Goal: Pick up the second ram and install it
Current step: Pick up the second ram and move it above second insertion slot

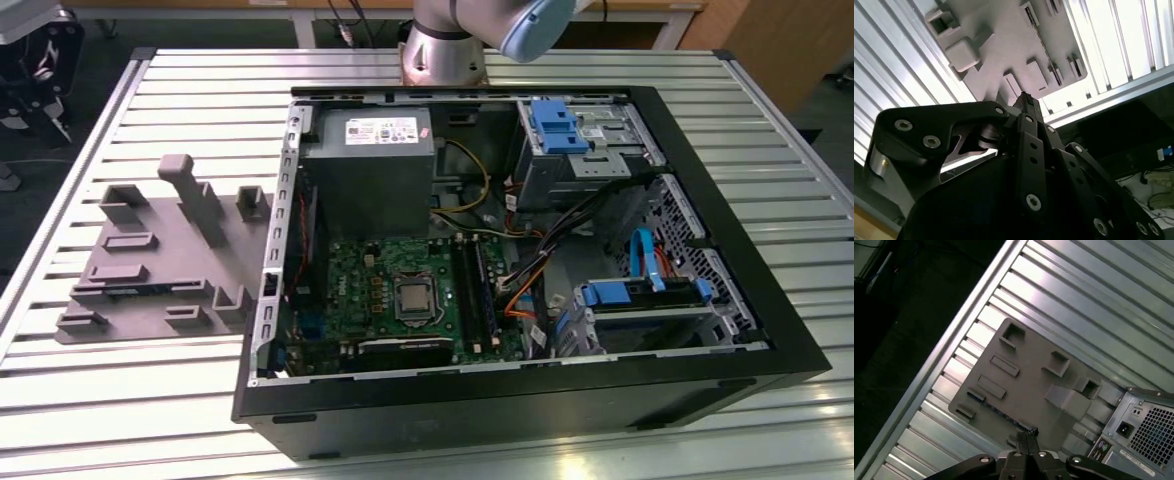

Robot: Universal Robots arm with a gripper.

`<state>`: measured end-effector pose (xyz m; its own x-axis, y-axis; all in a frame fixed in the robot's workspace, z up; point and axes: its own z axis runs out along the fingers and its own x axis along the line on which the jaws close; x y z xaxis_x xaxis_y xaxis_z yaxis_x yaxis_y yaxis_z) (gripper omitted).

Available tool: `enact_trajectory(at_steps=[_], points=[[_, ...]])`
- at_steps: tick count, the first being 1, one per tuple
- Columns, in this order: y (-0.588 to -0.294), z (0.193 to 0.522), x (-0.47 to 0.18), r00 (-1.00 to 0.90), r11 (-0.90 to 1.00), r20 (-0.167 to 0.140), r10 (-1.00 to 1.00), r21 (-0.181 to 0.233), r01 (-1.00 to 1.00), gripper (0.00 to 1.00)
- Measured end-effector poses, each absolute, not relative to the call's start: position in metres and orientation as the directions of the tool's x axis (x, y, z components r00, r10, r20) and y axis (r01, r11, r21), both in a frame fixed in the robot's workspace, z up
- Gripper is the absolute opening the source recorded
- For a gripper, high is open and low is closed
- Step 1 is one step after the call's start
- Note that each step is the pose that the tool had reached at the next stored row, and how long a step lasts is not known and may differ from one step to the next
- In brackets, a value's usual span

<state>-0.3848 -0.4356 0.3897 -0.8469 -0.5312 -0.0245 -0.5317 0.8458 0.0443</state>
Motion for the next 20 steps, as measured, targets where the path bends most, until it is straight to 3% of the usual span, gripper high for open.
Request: enact_trajectory(at_steps=[20], points=[[-0.4356,0.3881,-0.3848,-0.602,0.601,-0.024,-0.798,0.044,-0.798,0.11]])
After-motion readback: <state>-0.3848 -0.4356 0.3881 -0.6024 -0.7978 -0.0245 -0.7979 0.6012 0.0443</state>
